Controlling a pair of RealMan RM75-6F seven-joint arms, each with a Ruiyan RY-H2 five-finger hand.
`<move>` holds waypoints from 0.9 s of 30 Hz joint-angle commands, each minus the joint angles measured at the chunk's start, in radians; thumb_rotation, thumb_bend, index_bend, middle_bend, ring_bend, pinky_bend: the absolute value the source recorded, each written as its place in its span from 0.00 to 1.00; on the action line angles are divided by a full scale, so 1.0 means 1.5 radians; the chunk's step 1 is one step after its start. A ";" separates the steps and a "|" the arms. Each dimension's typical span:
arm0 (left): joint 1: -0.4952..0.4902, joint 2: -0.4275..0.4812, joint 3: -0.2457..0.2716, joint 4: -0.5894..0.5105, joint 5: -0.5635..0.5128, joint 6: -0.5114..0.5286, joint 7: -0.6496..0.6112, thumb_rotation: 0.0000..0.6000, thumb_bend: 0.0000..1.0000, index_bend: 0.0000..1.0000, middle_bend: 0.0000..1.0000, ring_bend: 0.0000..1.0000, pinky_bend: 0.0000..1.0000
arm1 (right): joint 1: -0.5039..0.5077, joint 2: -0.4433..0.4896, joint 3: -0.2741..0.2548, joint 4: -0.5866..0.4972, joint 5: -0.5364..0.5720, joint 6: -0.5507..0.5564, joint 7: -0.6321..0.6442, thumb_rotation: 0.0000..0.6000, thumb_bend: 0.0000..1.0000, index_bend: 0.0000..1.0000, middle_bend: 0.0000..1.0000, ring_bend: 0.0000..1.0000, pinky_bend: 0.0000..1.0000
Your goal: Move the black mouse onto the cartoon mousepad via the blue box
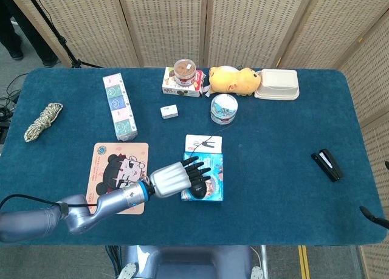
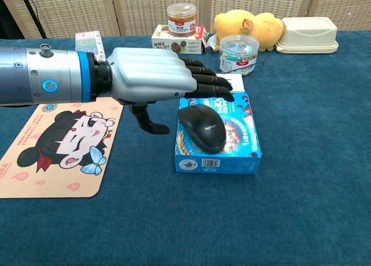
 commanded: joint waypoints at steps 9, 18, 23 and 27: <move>-0.039 -0.021 -0.014 -0.017 -0.103 -0.055 0.076 1.00 0.30 0.00 0.00 0.00 0.14 | -0.011 0.007 0.014 -0.005 -0.003 -0.002 0.019 1.00 0.00 0.00 0.00 0.00 0.00; -0.061 -0.036 -0.011 -0.015 -0.187 -0.076 0.148 1.00 0.30 0.02 0.00 0.00 0.17 | -0.016 0.013 0.021 -0.011 -0.011 -0.007 0.034 1.00 0.00 0.00 0.00 0.00 0.00; -0.070 -0.048 -0.005 -0.006 -0.213 -0.067 0.162 1.00 0.31 0.08 0.06 0.04 0.22 | -0.019 0.016 0.022 -0.013 -0.016 -0.011 0.046 1.00 0.00 0.00 0.00 0.00 0.00; -0.075 -0.057 0.001 0.001 -0.221 -0.063 0.154 1.00 0.33 0.16 0.13 0.11 0.30 | -0.020 0.018 0.023 -0.014 -0.020 -0.014 0.053 1.00 0.00 0.00 0.00 0.00 0.00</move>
